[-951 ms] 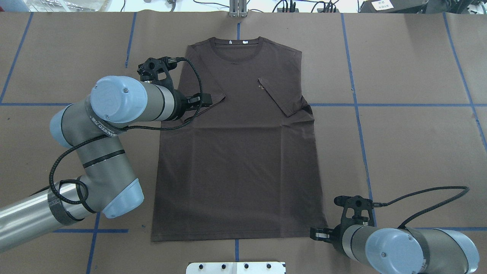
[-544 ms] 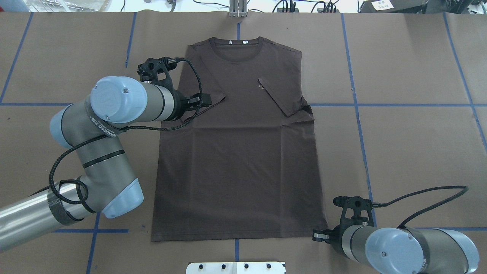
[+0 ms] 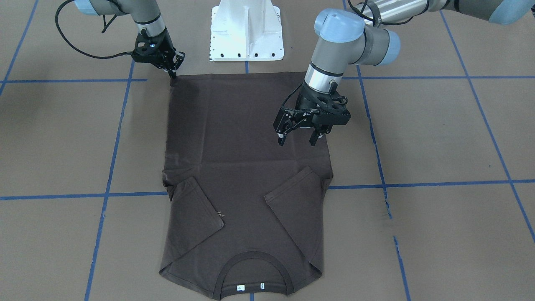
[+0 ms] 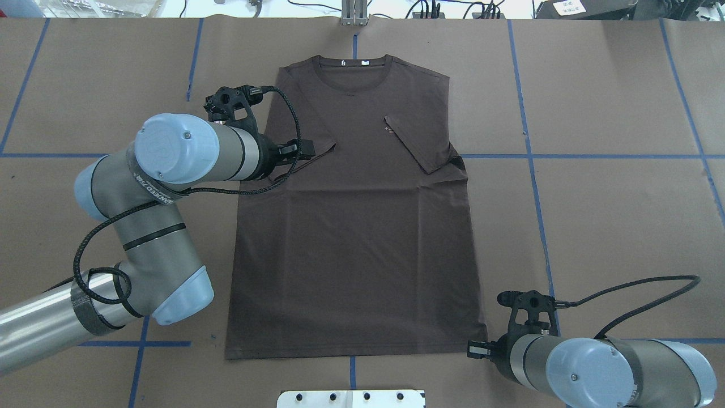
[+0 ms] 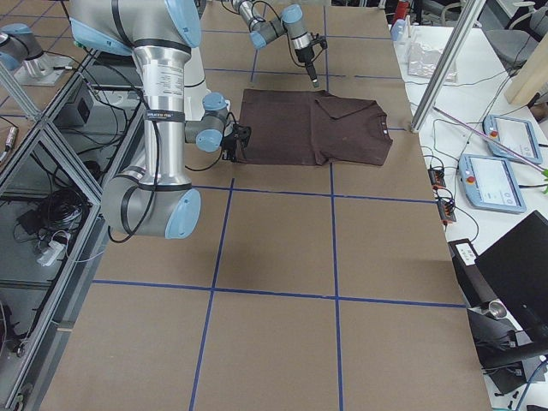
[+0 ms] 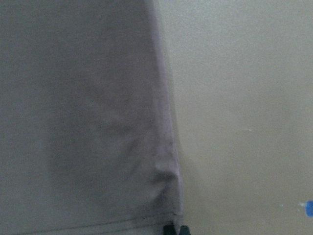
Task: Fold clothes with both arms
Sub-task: 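Move the right gripper to the hem corner nearest the robot while the left gripper releases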
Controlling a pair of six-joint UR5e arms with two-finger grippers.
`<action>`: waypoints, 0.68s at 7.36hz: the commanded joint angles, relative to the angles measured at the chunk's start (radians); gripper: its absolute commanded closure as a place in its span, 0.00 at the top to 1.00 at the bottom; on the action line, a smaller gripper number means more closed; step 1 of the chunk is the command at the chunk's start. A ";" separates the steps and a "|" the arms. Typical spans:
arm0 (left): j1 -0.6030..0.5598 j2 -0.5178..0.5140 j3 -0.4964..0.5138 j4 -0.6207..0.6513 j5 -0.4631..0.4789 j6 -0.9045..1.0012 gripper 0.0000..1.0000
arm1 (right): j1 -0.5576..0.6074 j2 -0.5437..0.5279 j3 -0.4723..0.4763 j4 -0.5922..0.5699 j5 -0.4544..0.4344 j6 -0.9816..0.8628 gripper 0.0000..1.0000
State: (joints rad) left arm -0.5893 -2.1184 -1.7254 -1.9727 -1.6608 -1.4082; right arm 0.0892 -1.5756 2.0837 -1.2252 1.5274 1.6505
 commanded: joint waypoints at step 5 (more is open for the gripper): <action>0.208 0.213 -0.212 0.052 0.057 -0.222 0.97 | 0.001 0.012 0.044 0.007 -0.024 0.000 0.00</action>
State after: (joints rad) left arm -0.4591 -1.9596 -1.8714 -1.9600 -1.6375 -1.5379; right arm 0.0910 -1.5696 2.1248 -1.2207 1.5072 1.6506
